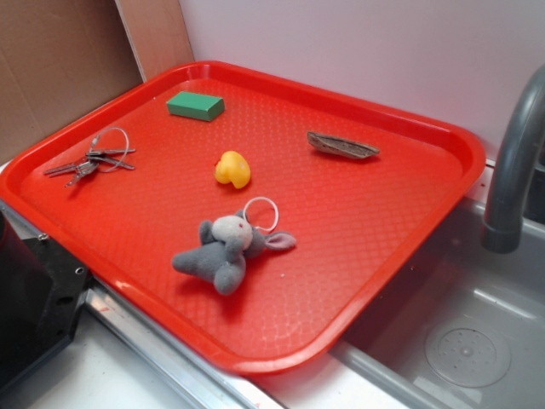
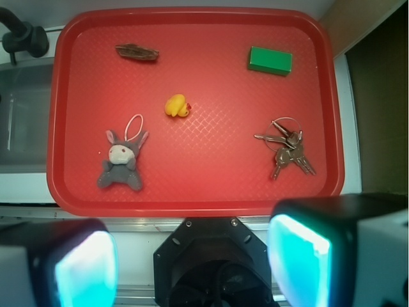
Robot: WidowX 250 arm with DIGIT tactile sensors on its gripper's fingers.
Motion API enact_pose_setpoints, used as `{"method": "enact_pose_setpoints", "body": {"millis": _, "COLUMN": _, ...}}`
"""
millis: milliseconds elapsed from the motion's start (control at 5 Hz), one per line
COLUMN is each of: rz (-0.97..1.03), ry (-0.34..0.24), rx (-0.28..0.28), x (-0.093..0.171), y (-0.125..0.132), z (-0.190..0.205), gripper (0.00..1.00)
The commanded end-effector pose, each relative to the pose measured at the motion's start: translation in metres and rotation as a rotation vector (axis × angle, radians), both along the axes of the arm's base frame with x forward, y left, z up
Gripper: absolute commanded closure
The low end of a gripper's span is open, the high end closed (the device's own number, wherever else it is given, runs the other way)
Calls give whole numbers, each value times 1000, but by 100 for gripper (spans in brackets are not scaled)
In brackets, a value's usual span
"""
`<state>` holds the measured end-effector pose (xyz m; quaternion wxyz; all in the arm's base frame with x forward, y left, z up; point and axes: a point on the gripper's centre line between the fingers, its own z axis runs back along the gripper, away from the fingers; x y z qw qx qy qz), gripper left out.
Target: Grab the yellow duck.
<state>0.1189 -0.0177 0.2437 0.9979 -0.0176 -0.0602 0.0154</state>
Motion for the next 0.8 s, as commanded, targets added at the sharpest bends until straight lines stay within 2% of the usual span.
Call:
{"method": "enact_pose_setpoints", "body": {"millis": 0, "rz": 0, "ry": 0, "rx": 0, "x": 0, "y": 0, "z": 0, "gripper": 0}}
{"method": "enact_pose_setpoints", "body": {"millis": 200, "rz": 117, "ry": -10, "rx": -13, "x": 50, "y": 12, "z": -1, "gripper": 0}}
{"method": "enact_pose_setpoints", "body": {"millis": 400, "rz": 142, "ry": -34, "rx": 1, "x": 100, "y": 31, "z": -3, "gripper": 0}}
{"method": "enact_pose_setpoints", "body": {"millis": 600, "rz": 120, "ry": 12, "rx": 45, "x": 150, "y": 41, "z": -24, "gripper": 0}}
